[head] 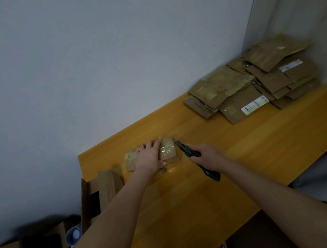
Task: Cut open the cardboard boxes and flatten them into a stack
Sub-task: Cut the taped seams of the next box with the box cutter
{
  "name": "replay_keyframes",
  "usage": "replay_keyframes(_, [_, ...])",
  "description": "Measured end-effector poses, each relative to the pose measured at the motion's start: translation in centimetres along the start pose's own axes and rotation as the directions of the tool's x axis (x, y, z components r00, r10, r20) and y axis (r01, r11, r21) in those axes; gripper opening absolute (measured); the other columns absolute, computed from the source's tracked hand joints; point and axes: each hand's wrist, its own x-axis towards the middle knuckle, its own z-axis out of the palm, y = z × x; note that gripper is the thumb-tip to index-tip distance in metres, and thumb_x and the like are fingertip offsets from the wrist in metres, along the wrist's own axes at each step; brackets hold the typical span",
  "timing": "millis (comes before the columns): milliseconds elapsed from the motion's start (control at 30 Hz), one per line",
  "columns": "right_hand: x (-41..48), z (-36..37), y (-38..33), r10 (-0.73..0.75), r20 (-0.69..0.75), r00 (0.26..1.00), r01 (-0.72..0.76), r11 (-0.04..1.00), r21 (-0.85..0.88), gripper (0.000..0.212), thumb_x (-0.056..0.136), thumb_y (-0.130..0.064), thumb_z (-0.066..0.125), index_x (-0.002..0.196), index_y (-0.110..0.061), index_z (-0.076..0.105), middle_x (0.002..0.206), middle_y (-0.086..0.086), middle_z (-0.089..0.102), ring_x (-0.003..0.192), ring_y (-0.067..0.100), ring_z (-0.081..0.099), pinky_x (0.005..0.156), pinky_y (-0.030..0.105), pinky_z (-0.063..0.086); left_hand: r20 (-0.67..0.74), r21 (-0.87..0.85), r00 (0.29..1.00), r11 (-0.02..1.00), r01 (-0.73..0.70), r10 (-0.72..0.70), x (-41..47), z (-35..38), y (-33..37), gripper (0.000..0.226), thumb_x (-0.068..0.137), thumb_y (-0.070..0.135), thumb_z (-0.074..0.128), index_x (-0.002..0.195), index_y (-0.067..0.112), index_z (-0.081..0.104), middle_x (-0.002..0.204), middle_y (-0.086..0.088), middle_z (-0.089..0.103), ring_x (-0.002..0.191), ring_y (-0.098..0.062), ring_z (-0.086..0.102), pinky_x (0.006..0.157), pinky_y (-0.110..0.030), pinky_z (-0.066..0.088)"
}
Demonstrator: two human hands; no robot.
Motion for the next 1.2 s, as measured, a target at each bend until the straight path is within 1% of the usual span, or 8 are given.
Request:
replay_keyframes(133, [-0.5, 0.4, 0.3, 0.015, 0.012, 1.0, -0.014, 0.999, -0.029, 0.059, 0.095, -0.034, 0.051, 0.149, -0.033, 0.028, 0.097, -0.006, 0.059, 0.081, 0.019, 0.062, 0.065, 0.032, 0.05, 0.004, 0.022, 1.0, 1.0, -0.009, 0.009, 0.0, 0.2, 0.2, 0.092, 0.082, 0.042, 0.07, 0.153, 0.029, 0.013, 0.152, -0.003, 0.029, 0.137, -0.031, 0.028, 0.115, -0.045, 0.027])
replay_keyframes(300, [-0.7, 0.8, 0.1, 0.003, -0.024, 1.0, -0.005, 0.995, -0.103, 0.06, 0.096, -0.037, 0.049, 0.15, -0.033, 0.024, 0.077, -0.019, 0.042, 0.062, 0.004, 0.048, 0.049, 0.02, 0.036, 0.011, 0.024, 1.0, 1.0, -0.006, 0.006, 0.2, 0.0, 0.2, 0.09, 0.083, 0.043, 0.068, 0.153, 0.029, 0.013, 0.152, -0.003, 0.029, 0.137, -0.031, 0.029, 0.115, -0.046, 0.027])
replay_keyframes(633, [-1.8, 2.1, 0.2, 0.009, -0.007, 1.0, -0.01, 0.993, -0.119, 0.059, 0.096, -0.038, 0.049, 0.149, -0.035, 0.025, 0.088, -0.008, 0.058, 0.066, 0.009, 0.054, 0.048, 0.019, 0.039, 0.06, -0.004, 0.997, 0.999, 0.049, -0.049, 0.9, -0.8, -0.1, 0.091, 0.084, 0.044, 0.068, 0.154, 0.029, 0.011, 0.153, -0.002, 0.028, 0.137, -0.03, 0.031, 0.111, -0.043, 0.034])
replay_keyframes(733, [-1.8, 1.8, 1.1, 0.053, -0.073, 0.996, -0.053, 0.999, -0.002, 0.051, 0.094, -0.036, 0.053, 0.143, -0.037, 0.04, 0.084, -0.009, 0.061, 0.065, 0.009, 0.056, 0.049, 0.021, 0.043, 0.076, -0.024, 0.994, 0.996, 0.086, -0.084, 1.1, -1.3, 0.1, 0.094, 0.082, 0.048, 0.07, 0.154, 0.03, 0.012, 0.151, -0.004, 0.029, 0.135, -0.03, 0.033, 0.109, -0.043, 0.037])
replay_keyframes(800, [-1.3, 1.7, 1.0, 0.163, -0.131, 0.978, -0.131, 0.965, 0.226, 0.043, 0.094, -0.035, 0.055, 0.136, -0.026, 0.048, 0.095, -0.005, 0.062, 0.076, 0.012, 0.059, 0.06, 0.025, 0.049, 0.048, -0.085, 0.989, 0.986, 0.144, -0.14, 1.1, -1.7, 0.3, 0.097, 0.075, 0.053, 0.074, 0.151, 0.03, 0.018, 0.146, -0.006, 0.034, 0.132, -0.031, 0.037, 0.107, -0.044, 0.04])
replay_keyframes(933, [0.8, 1.8, -1.5, 0.332, -0.07, 0.941, -0.203, 0.716, 0.668, 0.042, 0.095, -0.032, 0.058, 0.129, -0.009, 0.05, 0.107, 0.002, 0.058, 0.094, 0.019, 0.057, 0.077, 0.03, 0.052, 0.005, -0.324, 0.958, 0.906, 0.273, -0.287, 0.9, -2.3, 0.8, 0.109, 0.066, 0.061, 0.077, 0.15, 0.022, 0.021, 0.14, -0.013, 0.035, 0.127, -0.033, 0.044, 0.098, -0.042, 0.045])
replay_keyframes(1067, [2.7, 2.1, -4.7, 0.314, -0.024, 0.949, -0.178, 0.598, 0.782, 0.034, 0.097, -0.03, 0.053, 0.124, -0.01, 0.046, 0.111, 0.006, 0.056, 0.099, 0.023, 0.057, 0.083, 0.037, 0.05, 0.076, -0.432, 0.935, 0.833, 0.345, -0.347, -0.1, -1.9, 1.0, 0.11, 0.067, 0.066, 0.074, 0.151, 0.019, 0.02, 0.139, -0.013, 0.033, 0.125, -0.033, 0.045, 0.094, -0.042, 0.046])
replay_keyframes(1200, [4.1, 2.3, -6.2, 0.283, -0.057, 0.957, -0.149, 0.654, 0.742, 0.027, 0.099, -0.025, 0.051, 0.12, -0.009, 0.042, 0.108, 0.005, 0.052, 0.099, 0.022, 0.053, 0.08, 0.034, 0.044, 0.045, -0.607, 0.945, 0.742, 0.284, -0.325, -1.1, -1.1, 0.9, 0.068, 0.083, 0.042, 0.072, 0.137, 0.013, 0.043, 0.132, -0.013, 0.05, 0.114, -0.029, 0.056, 0.095, -0.041, 0.05])
